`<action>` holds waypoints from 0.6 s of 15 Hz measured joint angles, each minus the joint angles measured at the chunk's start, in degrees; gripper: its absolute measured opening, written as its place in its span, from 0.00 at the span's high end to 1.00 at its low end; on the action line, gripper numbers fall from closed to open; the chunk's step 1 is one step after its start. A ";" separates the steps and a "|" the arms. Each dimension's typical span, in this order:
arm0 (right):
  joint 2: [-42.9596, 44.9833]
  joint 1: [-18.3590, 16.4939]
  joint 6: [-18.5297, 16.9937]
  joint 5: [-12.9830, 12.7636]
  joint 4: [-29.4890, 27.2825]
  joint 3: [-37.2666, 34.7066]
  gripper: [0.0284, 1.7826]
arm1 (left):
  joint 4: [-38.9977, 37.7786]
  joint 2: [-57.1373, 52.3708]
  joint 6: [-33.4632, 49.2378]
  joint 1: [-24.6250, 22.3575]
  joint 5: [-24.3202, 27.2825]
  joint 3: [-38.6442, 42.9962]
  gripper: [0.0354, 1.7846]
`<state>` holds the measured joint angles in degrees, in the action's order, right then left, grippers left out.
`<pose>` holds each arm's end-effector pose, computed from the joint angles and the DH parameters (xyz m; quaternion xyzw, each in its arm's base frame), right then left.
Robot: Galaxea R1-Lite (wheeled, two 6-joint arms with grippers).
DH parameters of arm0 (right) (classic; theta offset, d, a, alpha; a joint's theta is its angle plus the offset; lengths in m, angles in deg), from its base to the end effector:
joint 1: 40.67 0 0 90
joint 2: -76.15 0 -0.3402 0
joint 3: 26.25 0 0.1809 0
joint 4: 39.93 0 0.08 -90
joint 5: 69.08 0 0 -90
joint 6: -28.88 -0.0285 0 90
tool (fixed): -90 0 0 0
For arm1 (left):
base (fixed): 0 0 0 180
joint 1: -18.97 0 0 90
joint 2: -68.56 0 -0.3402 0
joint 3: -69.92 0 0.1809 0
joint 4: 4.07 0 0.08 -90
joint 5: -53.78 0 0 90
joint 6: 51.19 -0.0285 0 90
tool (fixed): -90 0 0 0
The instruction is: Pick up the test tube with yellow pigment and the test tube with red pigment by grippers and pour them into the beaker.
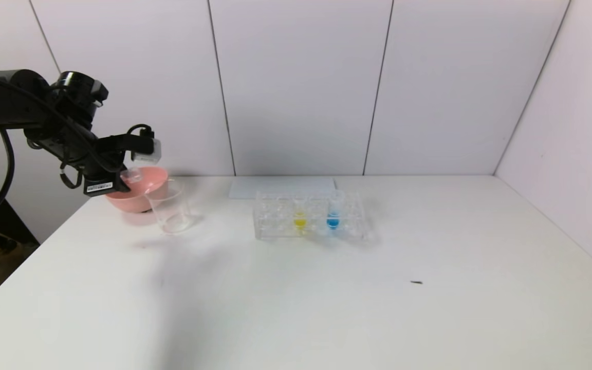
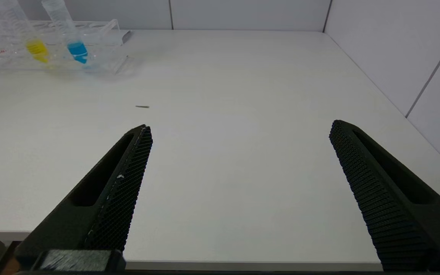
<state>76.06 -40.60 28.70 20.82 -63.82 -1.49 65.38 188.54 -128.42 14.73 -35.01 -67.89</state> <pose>-0.0673 -0.0001 0.0775 0.0016 -0.0068 -0.0003 1.0000 0.4085 0.0297 0.2650 0.5455 0.3547 -0.2528 0.7161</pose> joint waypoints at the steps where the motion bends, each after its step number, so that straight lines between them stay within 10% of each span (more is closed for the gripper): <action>1: 0.00 0.00 0.02 0.00 -0.02 0.00 0.05 | 0.02 0.00 -0.24 0.02 -0.55 -0.02 0.75; 9: 0.00 -0.02 0.00 0.00 0.00 0.00 0.05 | -0.46 -0.05 -2.57 0.28 -3.46 -0.24 0.75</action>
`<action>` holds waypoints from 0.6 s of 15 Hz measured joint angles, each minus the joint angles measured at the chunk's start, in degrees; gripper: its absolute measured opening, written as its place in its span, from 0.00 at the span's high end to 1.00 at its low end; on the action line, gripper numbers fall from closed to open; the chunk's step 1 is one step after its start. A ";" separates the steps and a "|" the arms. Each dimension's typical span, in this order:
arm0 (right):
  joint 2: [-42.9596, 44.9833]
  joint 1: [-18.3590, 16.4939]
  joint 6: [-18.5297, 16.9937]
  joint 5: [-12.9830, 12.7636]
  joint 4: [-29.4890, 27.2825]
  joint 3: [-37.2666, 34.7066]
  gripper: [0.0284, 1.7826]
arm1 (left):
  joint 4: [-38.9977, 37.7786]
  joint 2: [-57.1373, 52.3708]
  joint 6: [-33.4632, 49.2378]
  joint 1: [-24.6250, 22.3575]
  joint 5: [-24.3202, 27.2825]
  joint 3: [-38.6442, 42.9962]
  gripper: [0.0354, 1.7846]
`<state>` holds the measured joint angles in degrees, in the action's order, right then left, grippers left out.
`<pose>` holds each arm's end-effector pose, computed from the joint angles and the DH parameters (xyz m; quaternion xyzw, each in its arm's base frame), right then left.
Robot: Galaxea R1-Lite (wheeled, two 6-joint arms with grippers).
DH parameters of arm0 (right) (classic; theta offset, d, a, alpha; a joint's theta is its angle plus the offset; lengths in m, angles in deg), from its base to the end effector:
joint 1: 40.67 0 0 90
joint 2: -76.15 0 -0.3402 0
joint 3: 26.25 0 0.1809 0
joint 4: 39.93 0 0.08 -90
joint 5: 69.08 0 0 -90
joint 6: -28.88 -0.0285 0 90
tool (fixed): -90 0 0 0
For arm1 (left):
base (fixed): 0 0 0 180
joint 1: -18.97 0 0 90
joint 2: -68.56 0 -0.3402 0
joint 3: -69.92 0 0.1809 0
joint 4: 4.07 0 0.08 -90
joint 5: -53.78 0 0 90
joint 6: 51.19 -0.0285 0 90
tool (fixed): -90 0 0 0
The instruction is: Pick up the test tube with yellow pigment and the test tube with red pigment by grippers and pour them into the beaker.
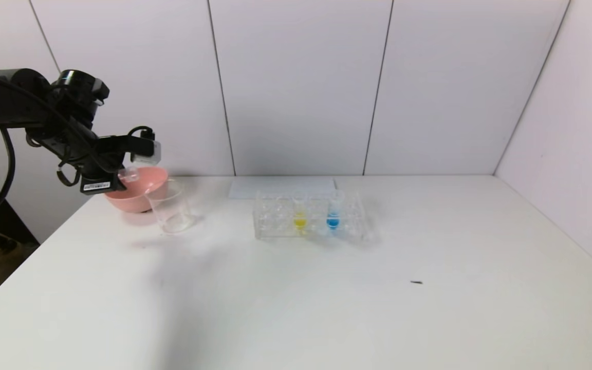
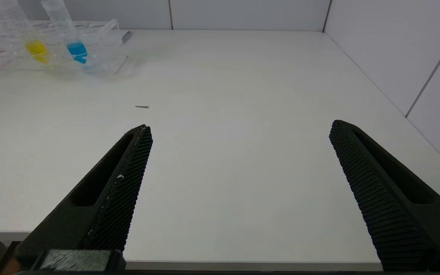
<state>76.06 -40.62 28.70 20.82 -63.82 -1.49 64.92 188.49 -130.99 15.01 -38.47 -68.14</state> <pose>-0.0673 -0.0001 0.0775 0.0016 -0.0068 -0.0004 1.0000 0.4091 0.0294 0.2670 0.5735 0.3608 -0.2379 0.6959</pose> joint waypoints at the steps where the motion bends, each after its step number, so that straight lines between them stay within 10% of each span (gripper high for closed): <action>1: 0.00 0.00 0.00 0.00 0.00 0.00 0.05 | -0.06 0.00 0.00 0.09 -0.02 0.00 0.75; 9: 0.00 0.00 0.00 0.00 -0.02 0.00 0.05 | 0.27 0.00 -0.68 1.22 -1.49 -0.20 0.75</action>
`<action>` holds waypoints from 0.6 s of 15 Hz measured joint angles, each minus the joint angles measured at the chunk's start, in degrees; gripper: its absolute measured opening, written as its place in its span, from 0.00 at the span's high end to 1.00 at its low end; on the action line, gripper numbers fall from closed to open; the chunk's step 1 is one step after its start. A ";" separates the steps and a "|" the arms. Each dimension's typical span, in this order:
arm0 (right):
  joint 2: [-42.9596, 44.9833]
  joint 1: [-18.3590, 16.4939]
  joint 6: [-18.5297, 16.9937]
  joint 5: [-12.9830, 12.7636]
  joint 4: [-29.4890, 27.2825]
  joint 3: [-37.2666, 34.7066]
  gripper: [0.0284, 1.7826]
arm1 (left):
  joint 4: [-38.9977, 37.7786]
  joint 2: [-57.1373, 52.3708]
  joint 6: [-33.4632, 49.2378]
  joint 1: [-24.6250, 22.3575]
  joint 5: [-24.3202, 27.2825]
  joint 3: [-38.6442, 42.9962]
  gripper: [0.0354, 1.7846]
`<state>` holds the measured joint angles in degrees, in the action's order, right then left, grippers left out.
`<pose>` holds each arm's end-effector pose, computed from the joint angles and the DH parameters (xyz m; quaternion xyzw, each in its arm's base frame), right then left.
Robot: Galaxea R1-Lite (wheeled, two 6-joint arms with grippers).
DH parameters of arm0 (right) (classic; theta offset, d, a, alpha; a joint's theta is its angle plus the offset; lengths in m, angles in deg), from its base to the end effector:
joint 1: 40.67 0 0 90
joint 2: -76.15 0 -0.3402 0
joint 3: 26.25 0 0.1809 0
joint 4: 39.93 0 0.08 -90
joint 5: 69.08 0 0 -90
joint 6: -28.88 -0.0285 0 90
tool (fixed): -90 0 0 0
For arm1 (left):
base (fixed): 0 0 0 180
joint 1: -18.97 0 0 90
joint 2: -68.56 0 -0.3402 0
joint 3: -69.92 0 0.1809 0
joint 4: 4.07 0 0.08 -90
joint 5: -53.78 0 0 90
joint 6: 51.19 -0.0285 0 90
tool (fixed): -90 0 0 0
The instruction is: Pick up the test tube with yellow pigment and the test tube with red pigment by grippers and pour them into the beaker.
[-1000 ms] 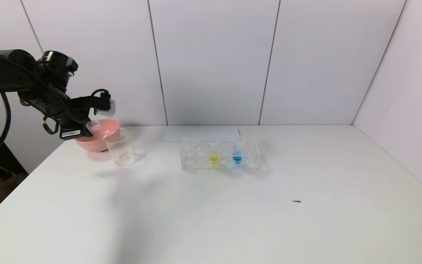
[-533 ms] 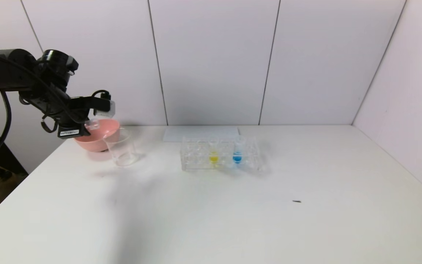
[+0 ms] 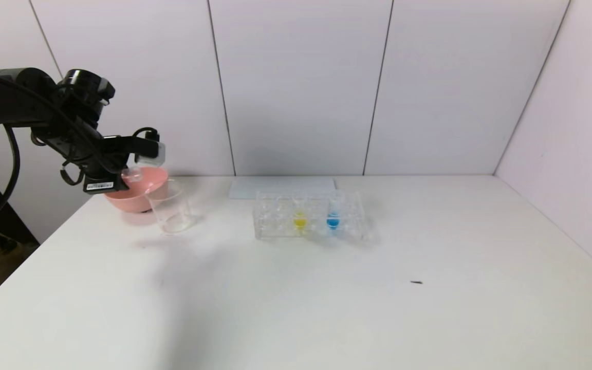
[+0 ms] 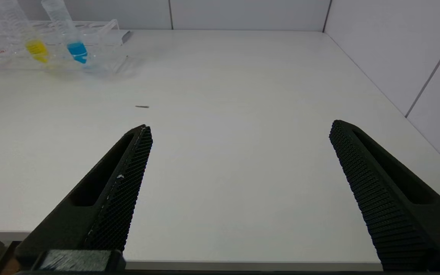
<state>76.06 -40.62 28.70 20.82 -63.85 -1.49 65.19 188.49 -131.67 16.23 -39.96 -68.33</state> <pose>-0.0673 -0.0001 0.0775 0.0016 -0.0065 -0.0004 1.0000 0.4092 0.0214 0.2675 0.5851 0.3612 -0.2388 0.6856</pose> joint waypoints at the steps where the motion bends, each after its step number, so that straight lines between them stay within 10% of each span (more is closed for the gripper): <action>1: 0.00 0.00 0.00 0.00 0.02 0.00 0.05 | 0.00 0.02 -0.22 0.10 0.00 -0.13 0.75; 9: 0.00 0.00 0.00 0.00 0.00 0.00 0.05 | -0.35 0.27 -1.40 0.96 -2.15 -0.22 0.75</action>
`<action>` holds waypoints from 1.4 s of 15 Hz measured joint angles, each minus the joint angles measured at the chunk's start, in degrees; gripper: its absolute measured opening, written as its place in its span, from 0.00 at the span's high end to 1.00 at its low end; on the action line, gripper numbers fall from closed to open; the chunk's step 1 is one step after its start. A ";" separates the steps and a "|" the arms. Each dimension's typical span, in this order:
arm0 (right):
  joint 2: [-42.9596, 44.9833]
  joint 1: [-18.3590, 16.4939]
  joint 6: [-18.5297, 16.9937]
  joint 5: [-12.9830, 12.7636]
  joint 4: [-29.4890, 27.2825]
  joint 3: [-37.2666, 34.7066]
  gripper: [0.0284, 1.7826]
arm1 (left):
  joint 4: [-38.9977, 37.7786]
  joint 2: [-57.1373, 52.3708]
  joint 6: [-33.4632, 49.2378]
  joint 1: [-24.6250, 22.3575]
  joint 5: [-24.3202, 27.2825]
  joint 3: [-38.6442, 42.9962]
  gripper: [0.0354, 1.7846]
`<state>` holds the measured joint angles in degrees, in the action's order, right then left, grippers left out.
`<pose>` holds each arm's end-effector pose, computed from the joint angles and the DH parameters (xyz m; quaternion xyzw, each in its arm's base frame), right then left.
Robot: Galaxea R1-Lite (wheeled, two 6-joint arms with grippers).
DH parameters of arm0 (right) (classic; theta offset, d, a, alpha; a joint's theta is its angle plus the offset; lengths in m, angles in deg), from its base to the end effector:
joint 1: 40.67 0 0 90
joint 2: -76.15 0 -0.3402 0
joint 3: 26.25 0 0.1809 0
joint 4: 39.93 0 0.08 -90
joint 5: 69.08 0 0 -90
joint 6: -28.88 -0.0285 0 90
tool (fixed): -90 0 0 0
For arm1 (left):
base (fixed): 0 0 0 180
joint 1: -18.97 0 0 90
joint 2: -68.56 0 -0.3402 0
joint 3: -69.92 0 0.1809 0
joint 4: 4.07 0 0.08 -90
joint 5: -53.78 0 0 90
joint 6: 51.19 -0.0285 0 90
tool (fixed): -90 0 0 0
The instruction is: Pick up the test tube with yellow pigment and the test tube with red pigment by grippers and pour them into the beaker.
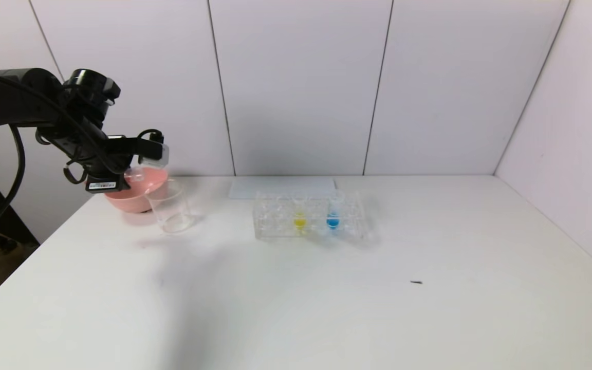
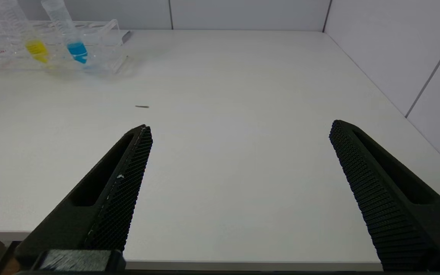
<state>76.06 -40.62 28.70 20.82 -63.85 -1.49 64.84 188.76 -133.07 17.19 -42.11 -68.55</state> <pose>-0.0673 -0.0001 0.0775 0.0016 -0.0065 -0.0004 1.0000 0.4113 0.0157 0.2670 0.6026 0.3625 -0.2344 0.6712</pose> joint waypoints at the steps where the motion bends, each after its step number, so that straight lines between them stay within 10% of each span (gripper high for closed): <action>1: 0.00 0.00 0.02 0.00 0.00 0.00 0.05 | 0.00 0.09 -0.09 0.11 -0.44 0.00 0.75; 21: 0.00 0.00 0.00 0.00 0.02 0.00 0.05 | -0.26 0.69 -2.90 1.78 -4.14 -0.44 0.75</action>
<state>76.06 -40.62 28.70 20.82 -63.82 -1.49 64.58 189.45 -135.97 18.97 -46.25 -68.99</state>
